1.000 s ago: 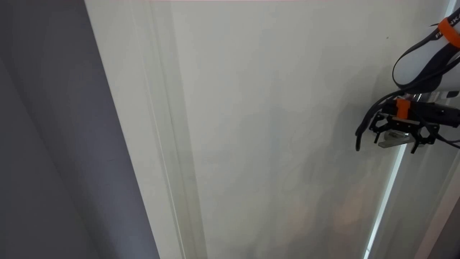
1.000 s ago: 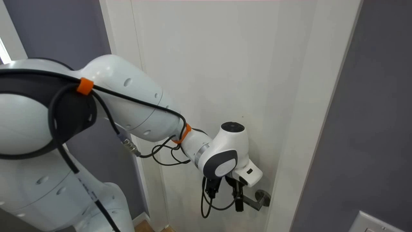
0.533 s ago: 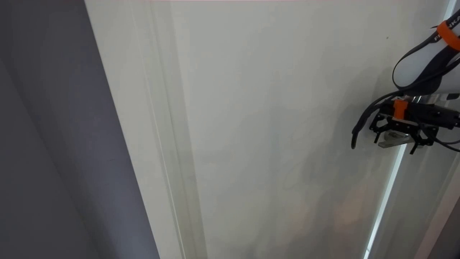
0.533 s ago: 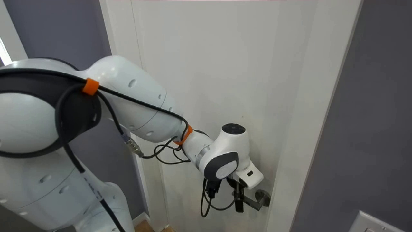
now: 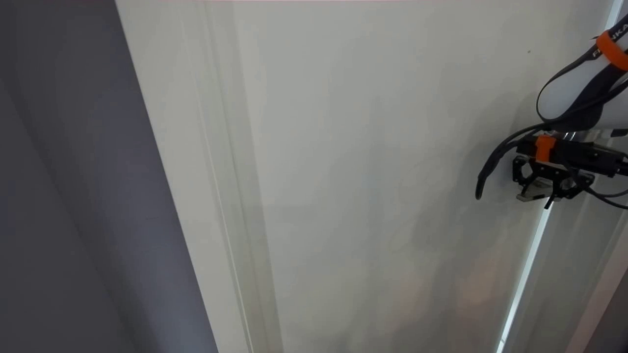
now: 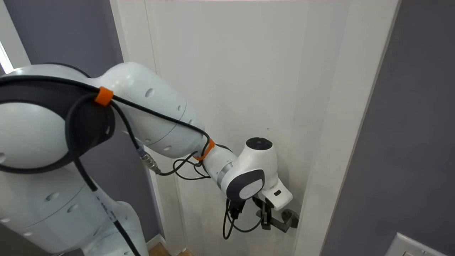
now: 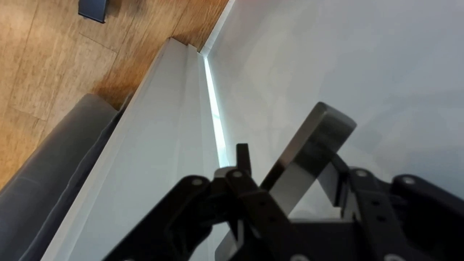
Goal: Open the door
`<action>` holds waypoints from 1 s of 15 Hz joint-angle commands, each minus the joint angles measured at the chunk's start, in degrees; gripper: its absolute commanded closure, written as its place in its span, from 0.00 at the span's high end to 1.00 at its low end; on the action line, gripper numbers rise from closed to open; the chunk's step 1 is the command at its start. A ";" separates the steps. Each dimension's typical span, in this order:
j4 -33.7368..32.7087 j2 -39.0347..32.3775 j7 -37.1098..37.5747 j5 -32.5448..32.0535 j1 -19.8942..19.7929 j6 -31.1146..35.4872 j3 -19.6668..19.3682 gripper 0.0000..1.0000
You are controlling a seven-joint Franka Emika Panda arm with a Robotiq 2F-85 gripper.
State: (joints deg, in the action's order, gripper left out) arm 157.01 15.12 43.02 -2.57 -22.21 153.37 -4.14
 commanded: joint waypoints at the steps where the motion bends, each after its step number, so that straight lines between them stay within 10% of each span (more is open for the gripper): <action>1: -1.18 -0.96 -0.18 3.45 1.64 0.99 -1.64 0.20; 15: -1.14 -1.54 -6.32 18.48 7.71 5.63 -4.88 0.13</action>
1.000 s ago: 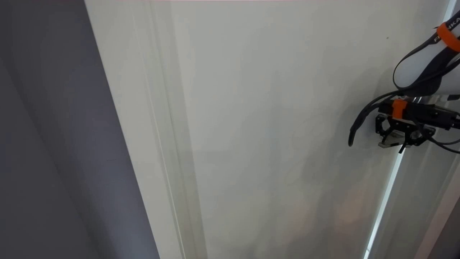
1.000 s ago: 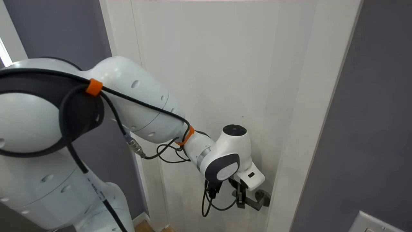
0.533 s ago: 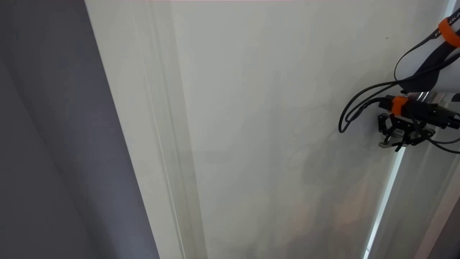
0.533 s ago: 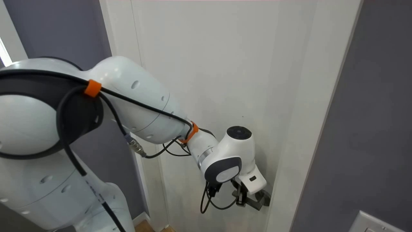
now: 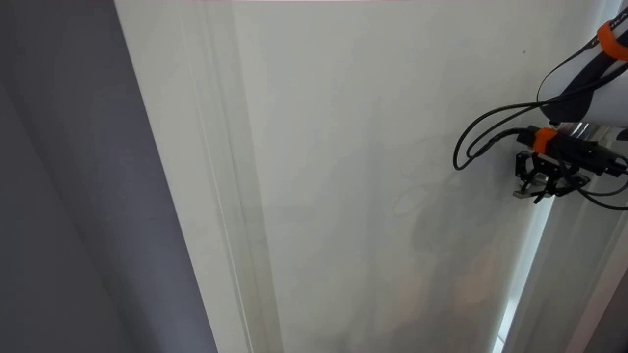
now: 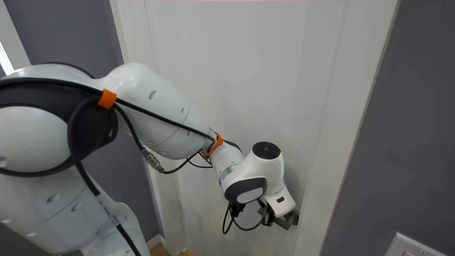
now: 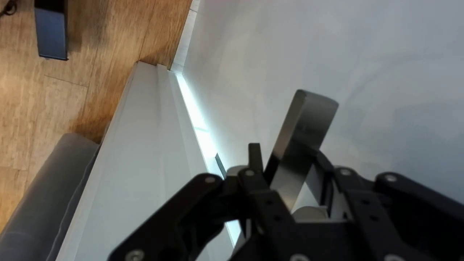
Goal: Open the door
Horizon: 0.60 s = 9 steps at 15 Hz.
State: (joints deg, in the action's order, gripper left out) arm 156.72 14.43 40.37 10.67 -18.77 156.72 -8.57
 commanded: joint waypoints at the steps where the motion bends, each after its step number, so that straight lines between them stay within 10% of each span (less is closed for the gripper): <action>1: -0.98 -1.25 -4.10 5.90 4.58 3.18 -0.40 0.13; 9: -3.61 -3.90 -9.98 10.30 7.56 7.47 -0.04 0.13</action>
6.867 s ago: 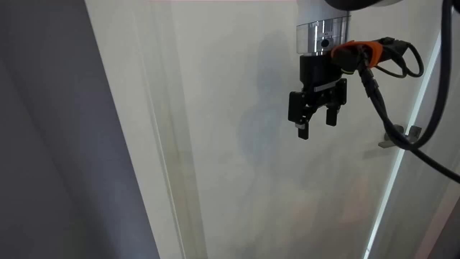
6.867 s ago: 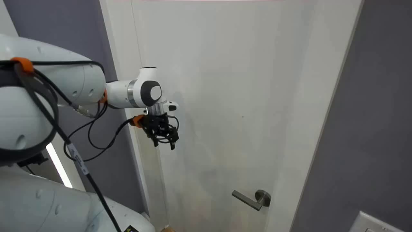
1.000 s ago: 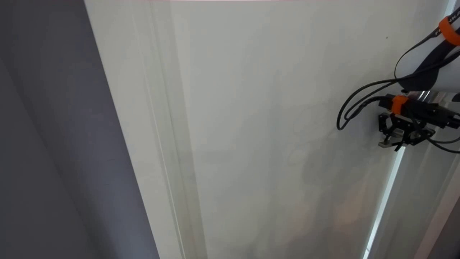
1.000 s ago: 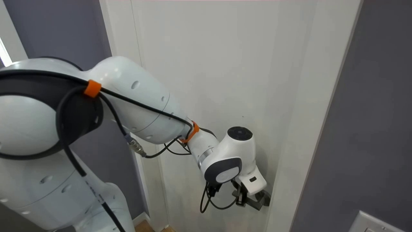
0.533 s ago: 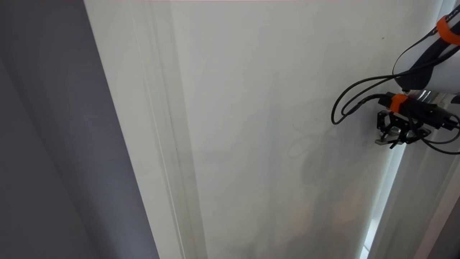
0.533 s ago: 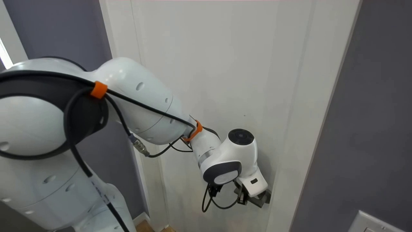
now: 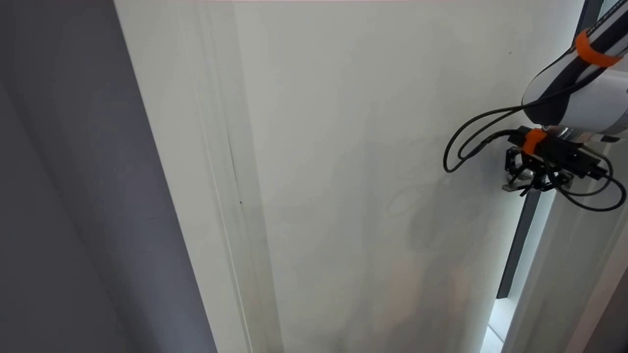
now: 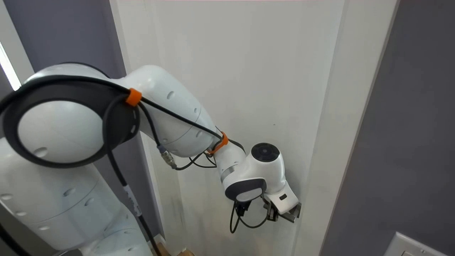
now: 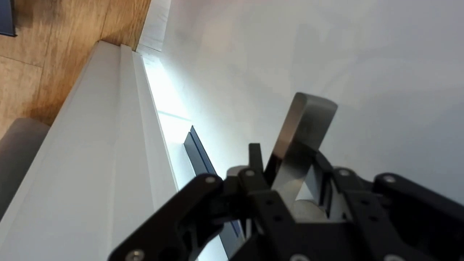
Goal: Open the door
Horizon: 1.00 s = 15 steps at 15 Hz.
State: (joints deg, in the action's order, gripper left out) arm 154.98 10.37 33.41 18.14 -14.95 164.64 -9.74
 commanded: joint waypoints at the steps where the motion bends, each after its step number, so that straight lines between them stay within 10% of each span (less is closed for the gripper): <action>1: -2.41 -0.28 -3.70 3.16 4.07 -0.55 1.10 0.13; 4: -3.96 -1.82 -4.89 3.86 4.60 -0.88 1.22 0.14; 5: -4.47 -2.24 -5.43 4.43 4.86 -1.09 1.24 0.25; 6: -4.81 -2.63 -6.19 5.13 5.03 -1.00 1.28 0.58; 15: -6.19 -2.09 -13.92 8.46 11.54 -3.67 1.74 1.00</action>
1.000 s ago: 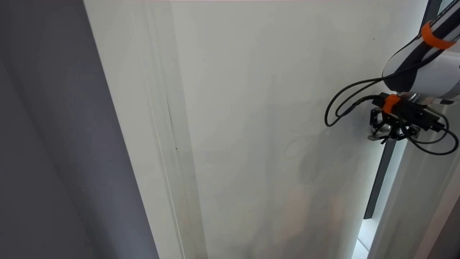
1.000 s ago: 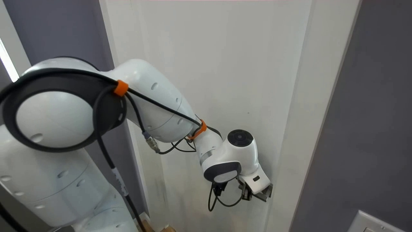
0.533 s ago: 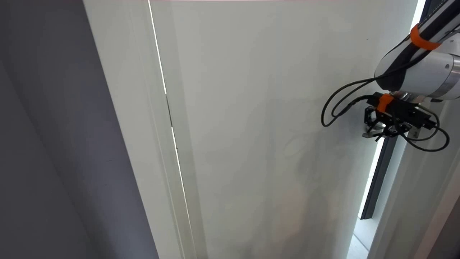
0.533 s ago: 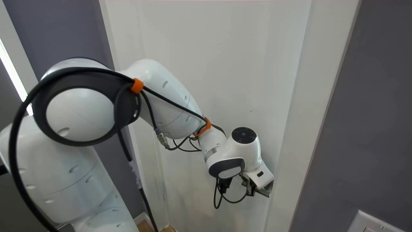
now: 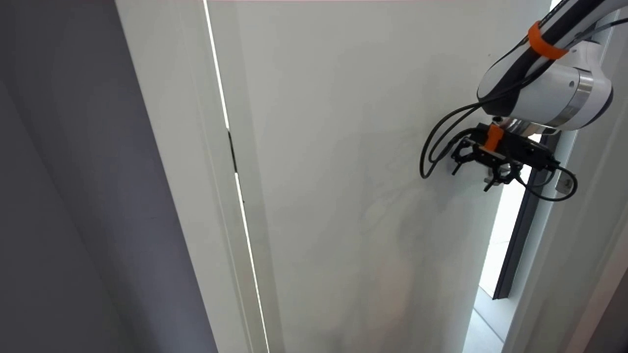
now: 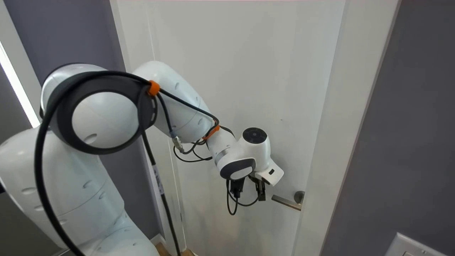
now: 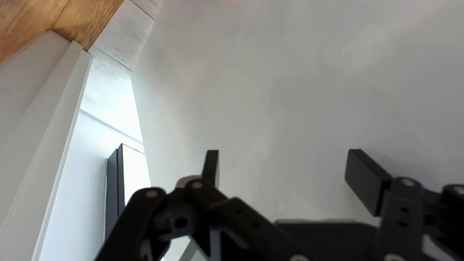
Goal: Open the door
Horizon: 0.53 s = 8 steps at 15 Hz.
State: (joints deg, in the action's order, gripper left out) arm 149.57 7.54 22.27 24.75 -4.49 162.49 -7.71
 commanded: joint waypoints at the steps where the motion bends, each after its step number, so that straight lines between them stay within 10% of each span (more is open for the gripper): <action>1: -0.82 0.79 -3.08 2.00 1.46 -1.40 -0.37 1.00; 8: -1.40 0.96 -5.64 6.05 3.73 -0.51 -0.44 1.00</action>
State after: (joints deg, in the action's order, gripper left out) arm 148.72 7.74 19.11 27.12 -2.19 162.43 -7.71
